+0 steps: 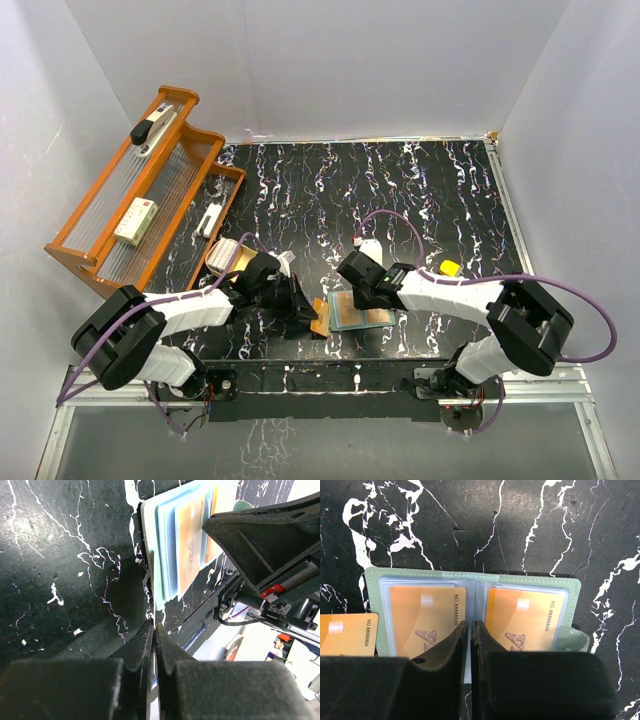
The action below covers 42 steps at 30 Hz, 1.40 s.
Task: Put the credit cards into the card holder
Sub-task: Insert the credit card into the card holder.
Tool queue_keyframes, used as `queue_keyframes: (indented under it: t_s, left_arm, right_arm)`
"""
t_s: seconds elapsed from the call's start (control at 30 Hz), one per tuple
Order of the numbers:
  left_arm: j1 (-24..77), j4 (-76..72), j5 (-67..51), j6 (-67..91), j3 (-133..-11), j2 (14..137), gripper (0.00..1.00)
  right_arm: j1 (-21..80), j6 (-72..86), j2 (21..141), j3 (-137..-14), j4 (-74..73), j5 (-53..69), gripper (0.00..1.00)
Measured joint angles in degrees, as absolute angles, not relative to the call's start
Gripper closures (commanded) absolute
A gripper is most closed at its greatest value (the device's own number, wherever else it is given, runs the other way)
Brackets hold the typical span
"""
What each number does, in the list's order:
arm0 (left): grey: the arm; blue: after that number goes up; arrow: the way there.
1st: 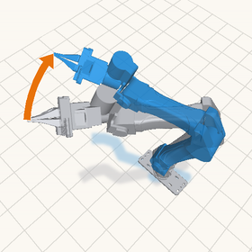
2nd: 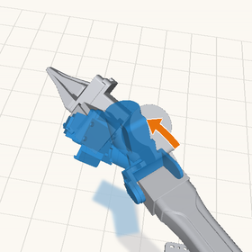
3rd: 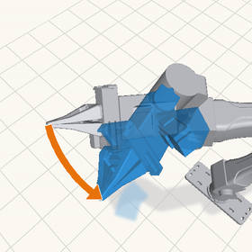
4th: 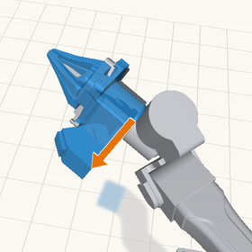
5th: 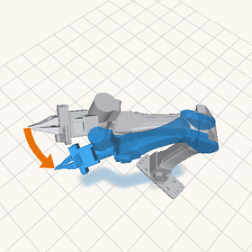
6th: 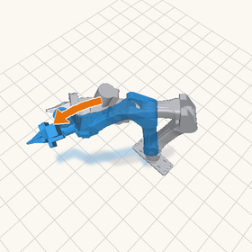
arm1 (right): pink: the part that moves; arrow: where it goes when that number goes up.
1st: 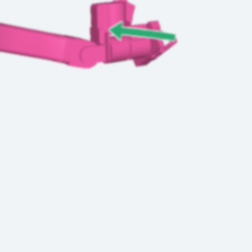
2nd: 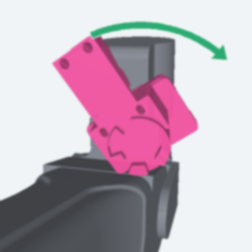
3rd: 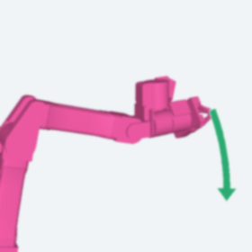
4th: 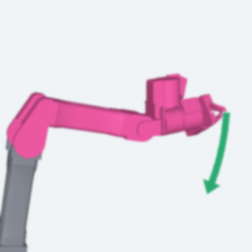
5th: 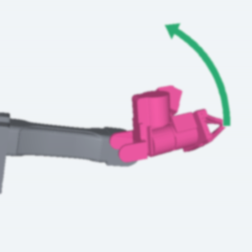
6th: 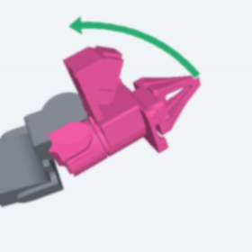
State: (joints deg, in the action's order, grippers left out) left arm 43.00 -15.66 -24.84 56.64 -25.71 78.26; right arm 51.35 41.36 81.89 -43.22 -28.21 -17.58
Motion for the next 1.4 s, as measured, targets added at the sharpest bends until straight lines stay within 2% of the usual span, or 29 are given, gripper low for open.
queue_keyframes:
  t_s: [0.63, 1.4]
  left_arm:
    - [44.14, -14.28, -24.4, 57.08, -27.27, 76.14, 1.0]
    - [44.91, -12.64, -23.16, 56.84, -27.55, 76.82, 1.0]
  right_arm:
    - [51.2, 40.58, 82.28, -41.54, -26.37, -17.58, 0.95]
    - [51.2, 40.4, 79.53, -43.24, -29.54, -16.62, 0.9]
